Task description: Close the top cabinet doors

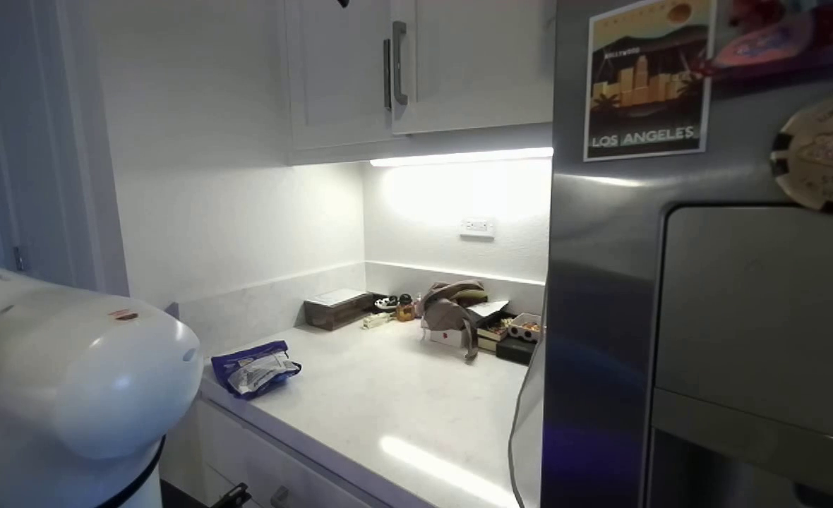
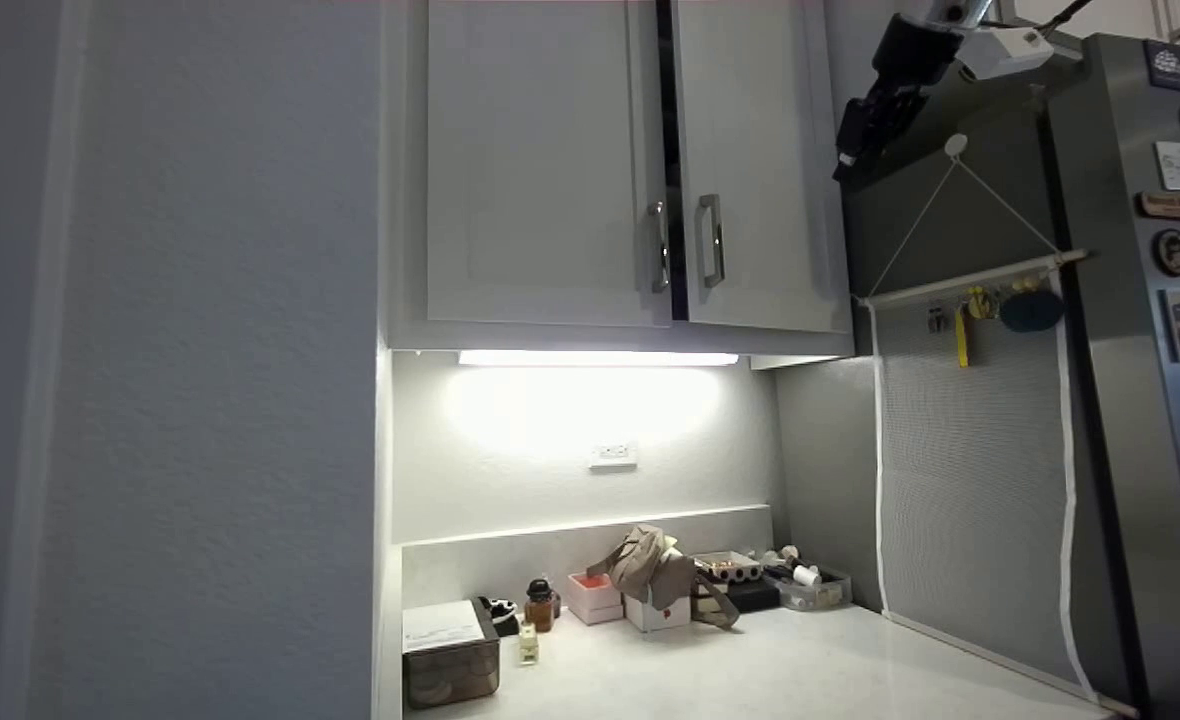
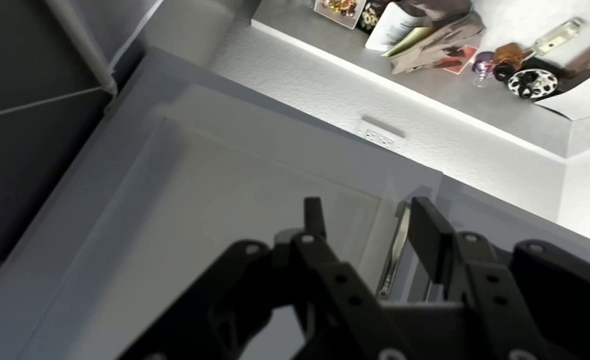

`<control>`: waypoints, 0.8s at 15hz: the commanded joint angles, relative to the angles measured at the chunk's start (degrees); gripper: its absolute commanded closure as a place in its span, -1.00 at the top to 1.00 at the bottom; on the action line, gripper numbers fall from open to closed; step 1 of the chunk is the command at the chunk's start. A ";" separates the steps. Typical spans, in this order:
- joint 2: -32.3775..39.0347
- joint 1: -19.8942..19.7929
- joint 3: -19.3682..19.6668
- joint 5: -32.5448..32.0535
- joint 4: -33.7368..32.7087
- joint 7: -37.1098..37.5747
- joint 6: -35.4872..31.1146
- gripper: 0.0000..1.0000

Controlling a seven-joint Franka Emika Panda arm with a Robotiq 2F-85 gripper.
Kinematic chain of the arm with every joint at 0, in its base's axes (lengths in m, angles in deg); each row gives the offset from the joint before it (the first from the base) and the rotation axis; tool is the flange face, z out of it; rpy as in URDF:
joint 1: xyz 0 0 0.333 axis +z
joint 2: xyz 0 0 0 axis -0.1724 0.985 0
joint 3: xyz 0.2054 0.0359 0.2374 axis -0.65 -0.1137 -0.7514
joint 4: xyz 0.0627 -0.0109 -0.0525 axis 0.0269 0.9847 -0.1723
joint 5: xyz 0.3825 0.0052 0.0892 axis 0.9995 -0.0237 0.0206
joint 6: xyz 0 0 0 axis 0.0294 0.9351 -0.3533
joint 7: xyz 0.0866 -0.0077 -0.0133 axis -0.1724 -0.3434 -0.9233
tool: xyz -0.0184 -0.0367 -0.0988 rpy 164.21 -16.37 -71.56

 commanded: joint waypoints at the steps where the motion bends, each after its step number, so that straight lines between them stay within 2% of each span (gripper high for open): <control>1: 0.68 -0.94 1.42 -2.99 2.36 -2.55 -6.74 -0.64; 4: 1.79 -0.69 3.73 -4.12 5.34 -3.20 -16.14 -0.99; 8: 6.88 -1.00 6.72 -3.21 9.64 -3.48 -32.68 -1.00; 12: 15.58 -1.72 7.29 -2.46 11.43 -3.58 -47.42 -1.00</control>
